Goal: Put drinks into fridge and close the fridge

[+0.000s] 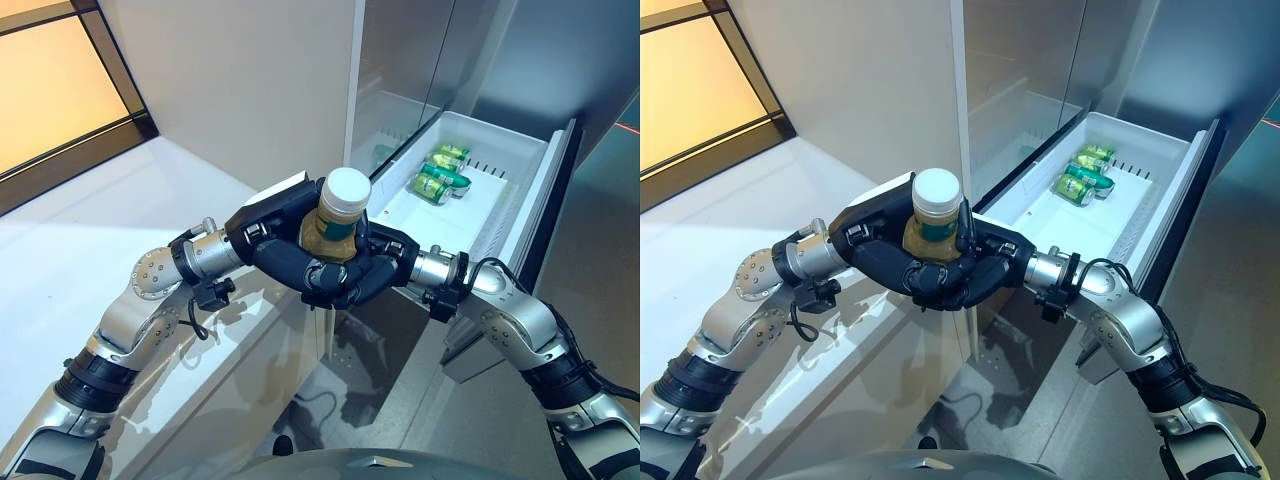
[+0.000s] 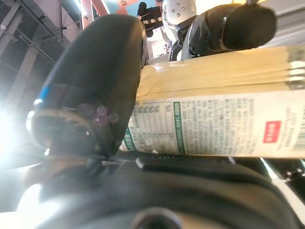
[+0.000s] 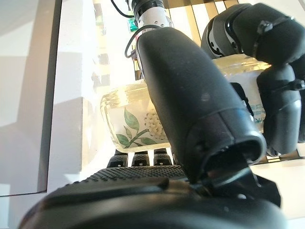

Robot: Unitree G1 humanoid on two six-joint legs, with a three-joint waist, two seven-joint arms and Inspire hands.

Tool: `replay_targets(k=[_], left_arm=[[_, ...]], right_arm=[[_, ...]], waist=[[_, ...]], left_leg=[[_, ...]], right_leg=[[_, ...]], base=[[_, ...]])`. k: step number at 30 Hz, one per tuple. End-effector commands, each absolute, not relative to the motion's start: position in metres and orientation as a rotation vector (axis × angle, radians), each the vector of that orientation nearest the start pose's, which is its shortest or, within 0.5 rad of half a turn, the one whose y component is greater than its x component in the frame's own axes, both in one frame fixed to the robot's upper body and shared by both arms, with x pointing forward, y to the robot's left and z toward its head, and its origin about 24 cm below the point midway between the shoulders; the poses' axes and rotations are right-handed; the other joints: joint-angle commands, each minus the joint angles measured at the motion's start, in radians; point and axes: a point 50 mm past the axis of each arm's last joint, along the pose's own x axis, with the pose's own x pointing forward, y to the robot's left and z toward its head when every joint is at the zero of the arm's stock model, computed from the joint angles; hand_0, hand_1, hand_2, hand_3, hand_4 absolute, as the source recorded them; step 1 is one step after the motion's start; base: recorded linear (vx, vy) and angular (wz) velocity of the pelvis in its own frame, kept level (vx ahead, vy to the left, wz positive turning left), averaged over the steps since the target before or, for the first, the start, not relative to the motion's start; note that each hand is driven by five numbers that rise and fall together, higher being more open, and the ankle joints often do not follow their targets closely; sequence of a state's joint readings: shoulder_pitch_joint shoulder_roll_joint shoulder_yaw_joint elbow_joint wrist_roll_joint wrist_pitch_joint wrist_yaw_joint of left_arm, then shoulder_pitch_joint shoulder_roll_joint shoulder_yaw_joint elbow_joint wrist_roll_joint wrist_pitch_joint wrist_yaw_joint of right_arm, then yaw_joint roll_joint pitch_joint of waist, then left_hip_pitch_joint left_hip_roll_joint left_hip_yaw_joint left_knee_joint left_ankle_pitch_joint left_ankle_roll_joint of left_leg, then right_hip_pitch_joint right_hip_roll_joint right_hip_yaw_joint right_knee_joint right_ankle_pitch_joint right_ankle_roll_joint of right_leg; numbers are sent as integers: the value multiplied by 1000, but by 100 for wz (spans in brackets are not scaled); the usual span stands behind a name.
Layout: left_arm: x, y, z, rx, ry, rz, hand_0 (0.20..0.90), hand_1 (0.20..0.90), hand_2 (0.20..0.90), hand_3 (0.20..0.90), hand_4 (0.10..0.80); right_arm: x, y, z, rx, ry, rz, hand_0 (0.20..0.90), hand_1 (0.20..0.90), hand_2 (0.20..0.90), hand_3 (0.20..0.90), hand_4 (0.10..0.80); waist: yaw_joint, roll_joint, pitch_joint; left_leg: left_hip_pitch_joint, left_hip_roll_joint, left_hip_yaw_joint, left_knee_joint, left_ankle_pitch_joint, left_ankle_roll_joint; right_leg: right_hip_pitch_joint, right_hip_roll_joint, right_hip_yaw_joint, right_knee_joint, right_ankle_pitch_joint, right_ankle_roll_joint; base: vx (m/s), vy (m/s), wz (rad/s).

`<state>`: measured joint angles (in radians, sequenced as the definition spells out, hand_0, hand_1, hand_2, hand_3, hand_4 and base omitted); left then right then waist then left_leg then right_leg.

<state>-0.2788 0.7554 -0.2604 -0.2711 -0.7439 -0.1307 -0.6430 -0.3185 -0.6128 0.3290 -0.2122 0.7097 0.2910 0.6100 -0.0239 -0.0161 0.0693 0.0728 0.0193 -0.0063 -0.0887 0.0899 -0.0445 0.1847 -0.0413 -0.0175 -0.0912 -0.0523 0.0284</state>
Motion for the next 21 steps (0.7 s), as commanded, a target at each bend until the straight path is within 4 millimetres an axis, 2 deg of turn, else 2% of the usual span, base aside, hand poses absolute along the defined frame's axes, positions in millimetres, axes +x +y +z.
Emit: replay_targets(k=[1,15,16,17,18,19,21], left_arm=[[241,129,239,119,-750,-1171,300,300,300,200,100],[241,132,238,110,-740,-1165,300,300,300,200,100],[241,132,238,110,-740,-1162,364,364,364,274,174],[241,132,238,111,-740,-1161,566,566,566,510,410],[241,132,238,114,-741,-1156,804,804,804,787,687],[241,133,239,118,-744,-1145,900,900,900,900,800],[242,135,240,111,-747,-1131,900,900,900,900,800]], right_arm=[[263,-102,187,10,-257,1206,300,300,300,200,100],[263,-104,190,10,-271,1189,300,300,300,200,100],[263,-105,191,9,-275,1184,300,300,300,200,100],[263,-105,191,8,-276,1182,300,300,300,200,100],[263,-105,192,5,-279,1180,300,300,300,200,100],[264,-106,193,5,-284,1175,300,300,300,200,100],[264,-107,194,-1,-292,1166,300,300,300,200,100]], waist=[[-1,-4,-92],[2,-5,-90],[2,-5,-90],[2,-5,-90],[2,-5,-90],[1,-5,-90],[2,-6,-90]], left_leg=[[64,-84,-4,4,-135,70],[66,-83,-5,4,-135,70],[67,-84,-6,4,-135,70],[67,-84,-6,4,-135,70],[67,-84,-6,4,-135,70],[66,-83,-6,5,-135,70],[66,-83,-5,5,-135,70]], right_leg=[[-68,47,-35,4,68,37],[-65,46,-39,4,67,37],[-65,46,-39,4,67,37],[-65,46,-38,4,67,37],[-65,46,-38,4,67,36],[-66,46,-38,4,67,36],[-65,47,-37,4,67,36]], base=[[0,0,0],[0,0,0],[0,0,0],[0,0,0],[0,0,0],[0,0,0],[0,0,0]])
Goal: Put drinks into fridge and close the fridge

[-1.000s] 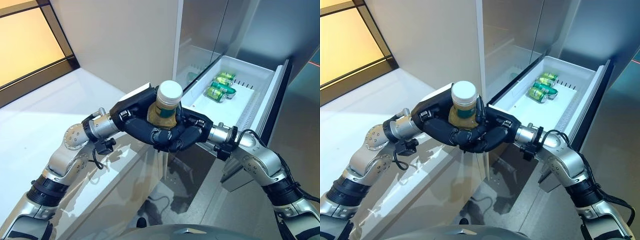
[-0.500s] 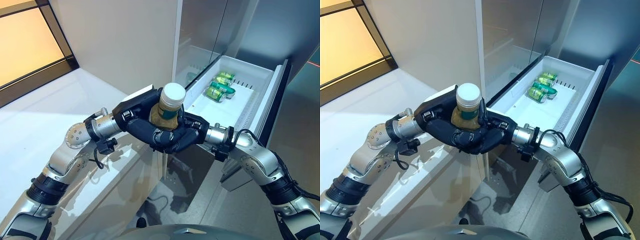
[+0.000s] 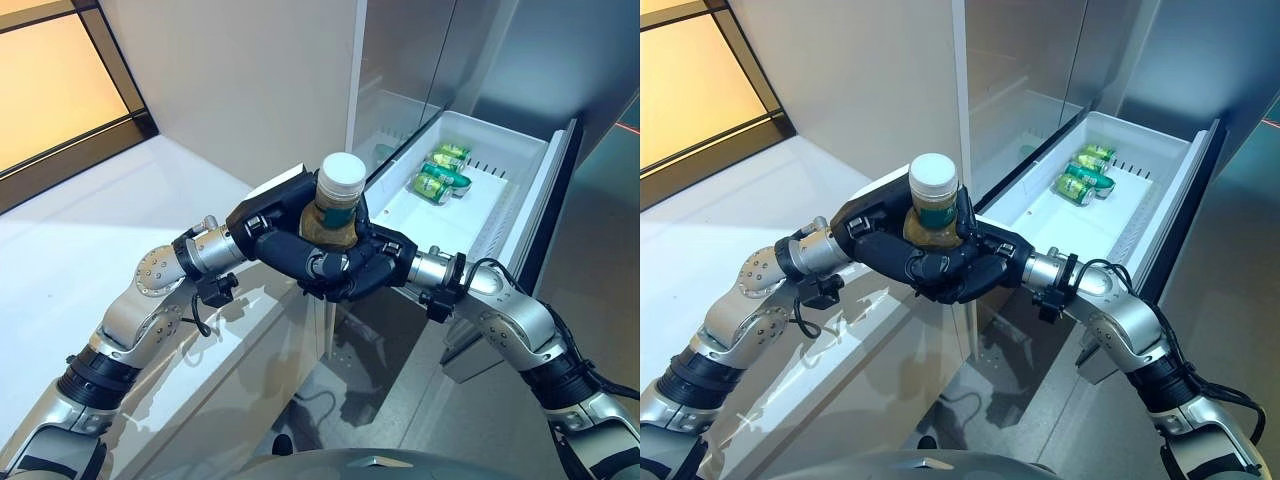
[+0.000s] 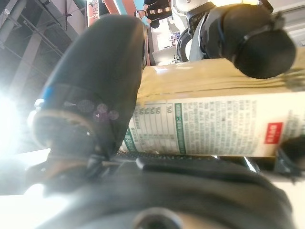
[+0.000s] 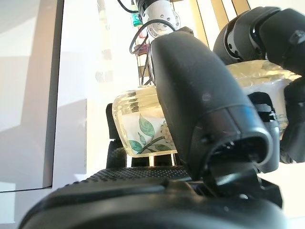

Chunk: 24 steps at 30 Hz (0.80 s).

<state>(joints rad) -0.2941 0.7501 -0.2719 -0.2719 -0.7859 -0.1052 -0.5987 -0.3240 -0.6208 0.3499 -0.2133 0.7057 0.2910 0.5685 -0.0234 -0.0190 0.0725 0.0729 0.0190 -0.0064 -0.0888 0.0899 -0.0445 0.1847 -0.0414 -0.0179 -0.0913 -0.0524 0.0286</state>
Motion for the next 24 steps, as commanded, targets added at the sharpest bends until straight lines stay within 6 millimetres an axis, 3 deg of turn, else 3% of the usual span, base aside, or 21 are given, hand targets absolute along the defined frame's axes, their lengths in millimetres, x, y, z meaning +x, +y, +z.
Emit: replay_targets(k=[1,16,24], left_arm=[[242,136,240,109,-749,-1124,900,900,900,900,800],[241,162,241,69,-775,-1078,900,900,900,900,800],[237,181,234,-11,-787,-967,900,900,900,900,800]], right_arm=[[264,-108,195,-2,-298,1161,300,300,300,200,100],[260,-131,224,-28,-486,1043,300,300,300,200,100],[245,-150,241,-61,-623,966,300,300,300,200,100]], waist=[[1,-3,-94],[-4,-3,-98],[-8,-8,-103]], left_leg=[[66,-83,-5,5,-135,70],[61,-84,-2,4,-130,70],[59,-85,-5,4,-132,71]], right_leg=[[-65,47,-36,4,67,36],[-74,50,-26,4,76,33],[-78,53,-15,5,74,32]], base=[[0,0,0],[0,0,0],[0,0,0]])
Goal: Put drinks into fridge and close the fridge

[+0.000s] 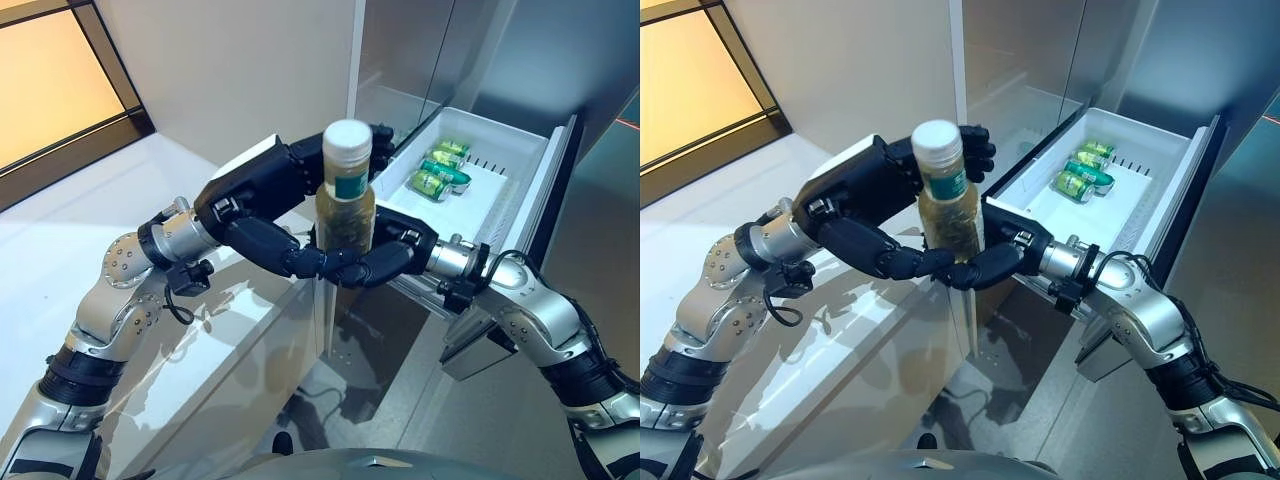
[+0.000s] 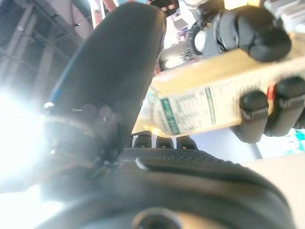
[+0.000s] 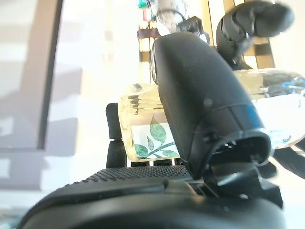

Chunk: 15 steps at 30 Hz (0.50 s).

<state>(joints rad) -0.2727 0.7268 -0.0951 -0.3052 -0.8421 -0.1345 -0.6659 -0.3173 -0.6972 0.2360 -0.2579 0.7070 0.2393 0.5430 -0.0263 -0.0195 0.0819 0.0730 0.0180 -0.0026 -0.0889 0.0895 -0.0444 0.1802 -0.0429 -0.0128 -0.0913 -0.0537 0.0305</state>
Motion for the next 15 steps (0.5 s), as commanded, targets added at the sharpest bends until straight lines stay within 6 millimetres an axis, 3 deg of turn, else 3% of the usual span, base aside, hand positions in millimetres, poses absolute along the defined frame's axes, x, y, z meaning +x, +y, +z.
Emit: replay_targets(k=[1,5,9,15], left_arm=[[237,183,233,-18,-787,-961,900,900,900,900,800],[235,190,228,-81,-781,-938,900,900,900,900,800],[233,193,221,-380,-775,-987,900,900,900,900,800],[222,162,189,-864,-669,-1238,900,900,900,900,800]], right_arm=[[244,-152,243,-65,-635,959,300,300,300,200,100],[237,-162,250,-77,-692,918,300,300,300,200,100],[231,-172,256,-100,-752,847,300,300,300,200,100],[222,-185,258,-124,-792,721,300,300,300,200,100]], waist=[[-6,-8,-112],[-10,-10,-114],[-15,-13,-118],[-37,-16,-122]], left_leg=[[59,-84,-9,4,-132,71],[60,-83,-10,3,-134,72],[59,-83,-10,3,-137,72],[56,-80,-5,2,-141,68]], right_leg=[[-74,55,-19,6,75,30],[-75,57,-14,7,74,30],[-78,59,-7,7,74,29],[-88,65,9,8,79,26]], base=[[0,0,0],[0,0,0],[0,0,0],[-8,-3,-5]])
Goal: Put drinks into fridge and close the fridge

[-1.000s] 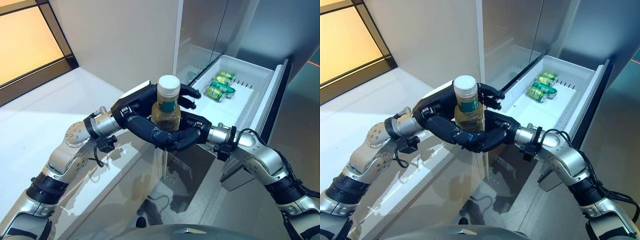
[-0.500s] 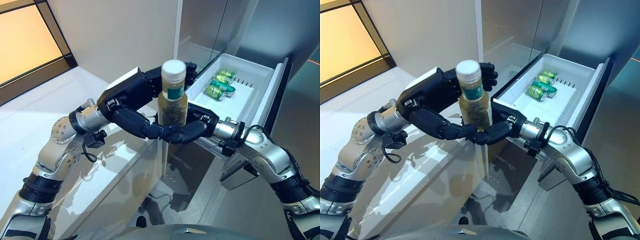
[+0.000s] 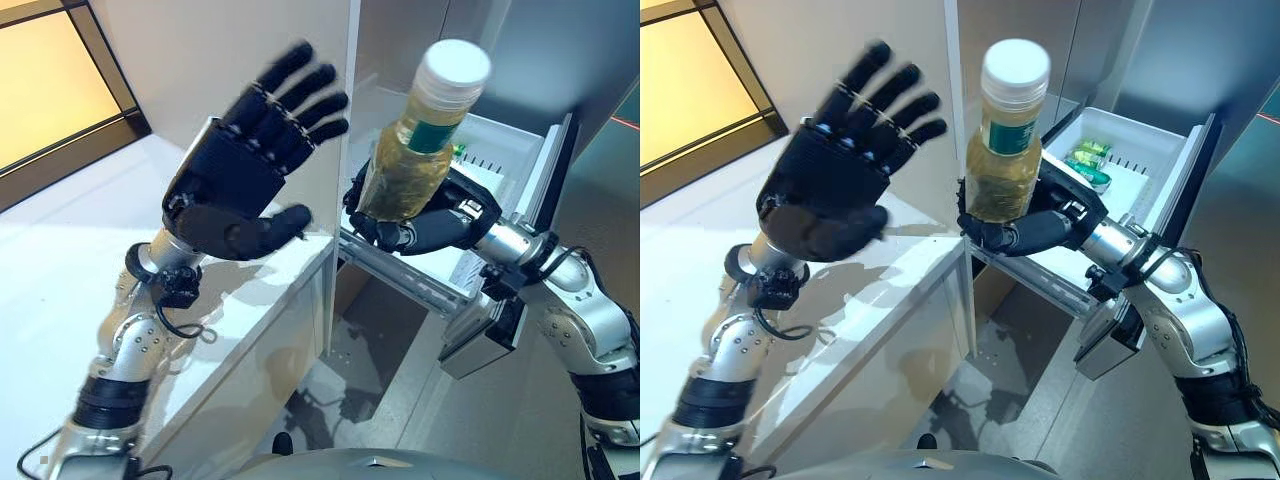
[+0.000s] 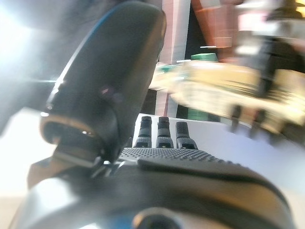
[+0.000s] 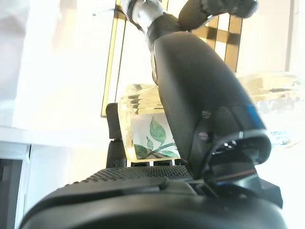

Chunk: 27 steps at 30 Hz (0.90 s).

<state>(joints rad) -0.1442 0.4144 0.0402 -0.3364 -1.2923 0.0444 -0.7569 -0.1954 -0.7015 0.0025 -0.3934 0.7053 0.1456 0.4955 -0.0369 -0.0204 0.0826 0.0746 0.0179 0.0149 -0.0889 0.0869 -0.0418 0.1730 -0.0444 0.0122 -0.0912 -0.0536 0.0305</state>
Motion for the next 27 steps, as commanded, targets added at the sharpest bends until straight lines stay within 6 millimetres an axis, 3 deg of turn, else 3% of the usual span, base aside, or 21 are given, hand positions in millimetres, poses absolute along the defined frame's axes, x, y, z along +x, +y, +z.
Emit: replay_targets(k=[1,6,14,18,22,27], left_arm=[[219,158,186,-951,-650,-1269,900,900,900,900,800],[214,136,163,-1345,-517,-1305,900,900,900,900,800],[190,113,124,-1736,-309,-1424,900,900,900,900,800],[178,98,105,-1794,-165,-1441,900,900,900,900,800],[173,96,86,-1870,-60,-1360,900,900,900,900,800],[163,95,34,-1899,160,-1130,900,900,900,900,800]], right_arm=[[221,-189,259,-125,-792,703,300,300,300,200,100],[217,-200,258,-138,-793,637,300,300,300,200,100],[208,-217,262,-191,-826,527,300,300,300,200,100],[204,-225,265,-196,-847,486,300,300,300,200,100],[200,-232,263,-193,-846,474,300,300,300,200,100],[197,-244,262,-187,-823,462,300,300,300,200,100]], waist=[[-30,-15,-122],[-46,-20,-119],[-54,-21,-102],[-64,-22,-94],[-72,-25,-89],[-73,-31,-87]], left_leg=[[53,-80,-21,2,-138,65],[51,-78,-14,2,-143,62],[40,-78,-6,2,-152,59],[36,-75,8,2,-153,58],[34,-75,21,2,-154,59],[29,-74,37,2,-150,59]], right_leg=[[-83,68,-13,8,80,26],[-89,73,-3,8,84,24],[-101,76,12,7,90,27],[-109,77,23,8,92,31],[-116,77,34,10,96,35],[-125,78,39,13,100,39]], base=[[-21,-1,-15],[-6,0,-3],[-24,9,-2],[-50,11,-6],[-39,6,-5],[0,0,0]])
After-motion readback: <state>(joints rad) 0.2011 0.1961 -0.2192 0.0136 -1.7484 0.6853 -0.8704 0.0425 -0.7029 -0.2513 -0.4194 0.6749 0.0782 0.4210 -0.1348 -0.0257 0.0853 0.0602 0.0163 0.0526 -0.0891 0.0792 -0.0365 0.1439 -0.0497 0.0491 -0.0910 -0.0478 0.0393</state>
